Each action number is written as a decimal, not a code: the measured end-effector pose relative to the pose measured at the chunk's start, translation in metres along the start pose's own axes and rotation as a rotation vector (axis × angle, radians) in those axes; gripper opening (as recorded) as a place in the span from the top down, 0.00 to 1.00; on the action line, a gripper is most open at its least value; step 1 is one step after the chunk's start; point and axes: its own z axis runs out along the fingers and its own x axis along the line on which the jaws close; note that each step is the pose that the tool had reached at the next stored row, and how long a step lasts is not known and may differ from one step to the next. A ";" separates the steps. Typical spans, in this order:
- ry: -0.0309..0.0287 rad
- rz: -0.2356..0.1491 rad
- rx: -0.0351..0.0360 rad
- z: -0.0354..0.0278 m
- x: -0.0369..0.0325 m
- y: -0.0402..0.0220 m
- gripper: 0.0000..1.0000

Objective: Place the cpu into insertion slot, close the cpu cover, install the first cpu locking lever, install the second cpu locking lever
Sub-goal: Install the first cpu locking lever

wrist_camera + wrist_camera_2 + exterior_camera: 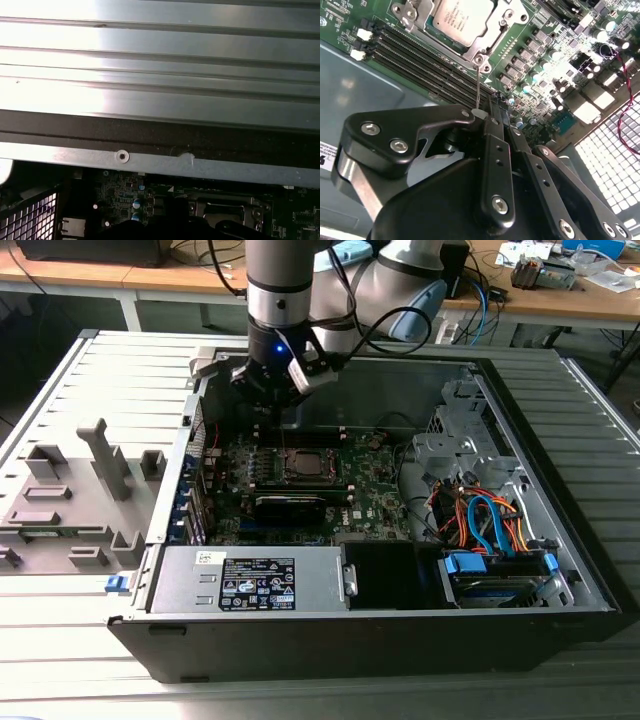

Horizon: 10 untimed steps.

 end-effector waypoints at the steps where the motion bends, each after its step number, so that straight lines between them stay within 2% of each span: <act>1: 0.0000 0.000 0.0000 0.0000 -0.0002 0.0000 0.89; 10: 0.0001 0.000 0.0001 0.0003 -0.0019 -0.0003 0.89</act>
